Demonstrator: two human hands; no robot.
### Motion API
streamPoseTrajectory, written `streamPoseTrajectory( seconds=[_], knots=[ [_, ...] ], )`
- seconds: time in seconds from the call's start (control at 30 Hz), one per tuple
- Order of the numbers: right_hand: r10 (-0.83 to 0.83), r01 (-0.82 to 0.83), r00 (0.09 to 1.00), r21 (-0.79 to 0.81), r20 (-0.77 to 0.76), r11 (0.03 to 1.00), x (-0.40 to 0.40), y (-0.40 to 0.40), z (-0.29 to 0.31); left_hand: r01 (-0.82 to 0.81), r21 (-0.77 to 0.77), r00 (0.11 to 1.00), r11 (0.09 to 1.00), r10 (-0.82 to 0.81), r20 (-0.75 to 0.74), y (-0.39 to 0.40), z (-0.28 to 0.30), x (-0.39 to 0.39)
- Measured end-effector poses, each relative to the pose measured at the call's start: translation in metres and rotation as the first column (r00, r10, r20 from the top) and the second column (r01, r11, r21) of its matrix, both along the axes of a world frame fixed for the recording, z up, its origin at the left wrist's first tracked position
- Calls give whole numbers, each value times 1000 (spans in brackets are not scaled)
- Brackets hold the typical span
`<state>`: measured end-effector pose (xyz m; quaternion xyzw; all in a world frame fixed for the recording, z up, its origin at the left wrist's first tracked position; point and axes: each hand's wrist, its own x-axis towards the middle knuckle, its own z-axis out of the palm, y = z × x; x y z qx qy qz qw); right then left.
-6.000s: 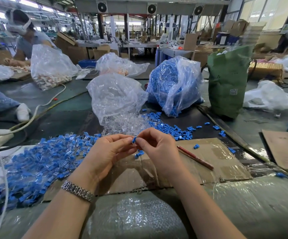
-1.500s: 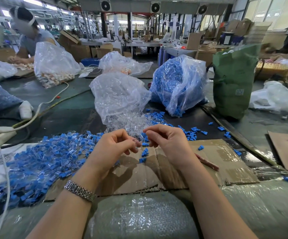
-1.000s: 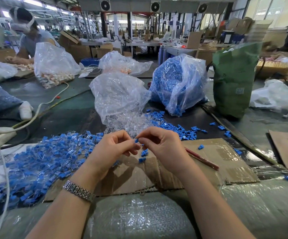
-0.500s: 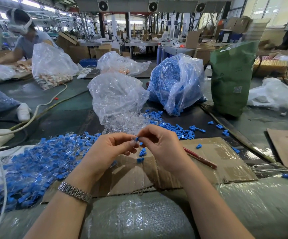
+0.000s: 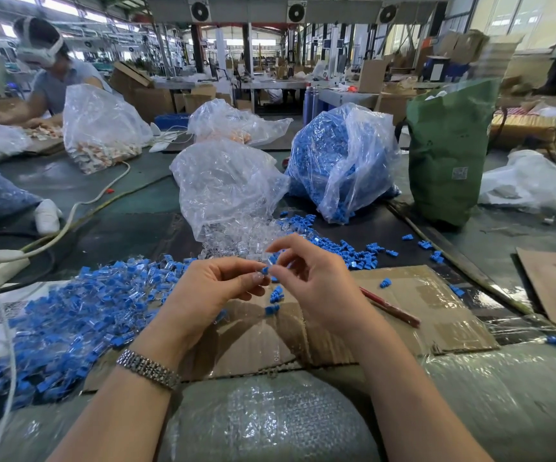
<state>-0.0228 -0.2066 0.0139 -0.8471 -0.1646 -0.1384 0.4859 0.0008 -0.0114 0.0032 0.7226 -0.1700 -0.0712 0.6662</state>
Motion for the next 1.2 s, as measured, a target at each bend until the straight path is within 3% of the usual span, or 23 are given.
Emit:
streamPoseTrajectory(
  seconds=[0.07,0.13,0.2,0.27,0.4,0.47,0.57,0.63,0.8,0.97,1.2],
  knots=[
    [-152,150,988,-65,-37,987,0,-11,6,-12,-29,999,1000,11,-32,0,0,1],
    [-401,340,914,-410,-70,846,-2,-27,9,-30,-67,998,997,27,-53,1,-1,2],
    [-597,329,791,-731,-132,598,-10,-38,8,-34,-84,998,996,30,-57,0,-1,3],
    [-644,245,743,-822,-180,513,-17,-42,6,-32,-97,998,995,26,-62,0,0,3],
    [-604,248,784,-822,-140,512,-22,-34,10,-31,-124,996,992,20,-92,1,2,1],
    [-586,257,795,-785,-160,563,-20,-29,13,-43,-152,993,987,26,-111,2,3,0],
    [-497,262,791,-536,-357,803,-17,-25,20,-83,-215,990,973,56,-128,2,4,1],
    [-335,191,805,-321,-490,928,-18,-21,27,-98,-270,987,958,59,-149,2,4,2],
    [15,-56,780,-46,-626,997,-23,-5,36,-124,-362,982,924,62,-179,4,2,5],
    [52,-126,806,-85,-590,988,-32,4,38,-132,-281,987,951,98,-131,4,1,6],
    [-60,-114,872,-319,-487,941,-35,17,43,-133,-195,990,972,120,-75,3,1,5]
  ],
)
